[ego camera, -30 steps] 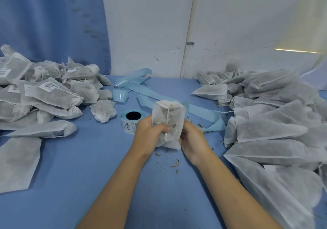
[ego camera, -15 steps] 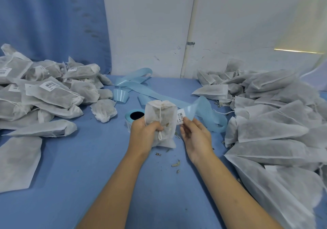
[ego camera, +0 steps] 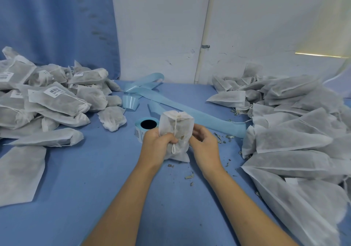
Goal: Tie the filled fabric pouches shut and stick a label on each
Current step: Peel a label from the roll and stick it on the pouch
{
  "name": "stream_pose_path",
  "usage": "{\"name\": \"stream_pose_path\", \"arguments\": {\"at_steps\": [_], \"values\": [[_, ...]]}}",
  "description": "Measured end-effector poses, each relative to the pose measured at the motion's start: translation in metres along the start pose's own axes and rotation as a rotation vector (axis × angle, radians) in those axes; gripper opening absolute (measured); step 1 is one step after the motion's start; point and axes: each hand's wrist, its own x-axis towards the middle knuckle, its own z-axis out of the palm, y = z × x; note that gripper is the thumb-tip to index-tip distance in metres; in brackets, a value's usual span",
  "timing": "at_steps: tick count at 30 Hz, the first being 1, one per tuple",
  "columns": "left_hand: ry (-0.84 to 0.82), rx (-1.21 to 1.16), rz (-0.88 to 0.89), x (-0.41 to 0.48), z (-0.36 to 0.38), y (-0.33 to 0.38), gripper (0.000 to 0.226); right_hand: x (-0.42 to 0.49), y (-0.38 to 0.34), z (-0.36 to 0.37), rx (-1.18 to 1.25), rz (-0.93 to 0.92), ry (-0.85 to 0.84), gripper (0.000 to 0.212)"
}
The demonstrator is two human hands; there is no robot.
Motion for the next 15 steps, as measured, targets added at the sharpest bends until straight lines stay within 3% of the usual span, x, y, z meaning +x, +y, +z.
{"name": "stream_pose_path", "arguments": {"at_steps": [9, 15], "values": [[0.016, 0.025, 0.017, 0.0006, 0.0003, -0.0013, 0.023, 0.0042, 0.0013, -0.0018, 0.038, -0.028, 0.141, 0.014], [0.057, 0.001, -0.002, 0.0017, 0.0001, -0.0012, 0.008, 0.0069, 0.0022, -0.0064, 0.118, 0.013, 0.269, 0.011]]}}
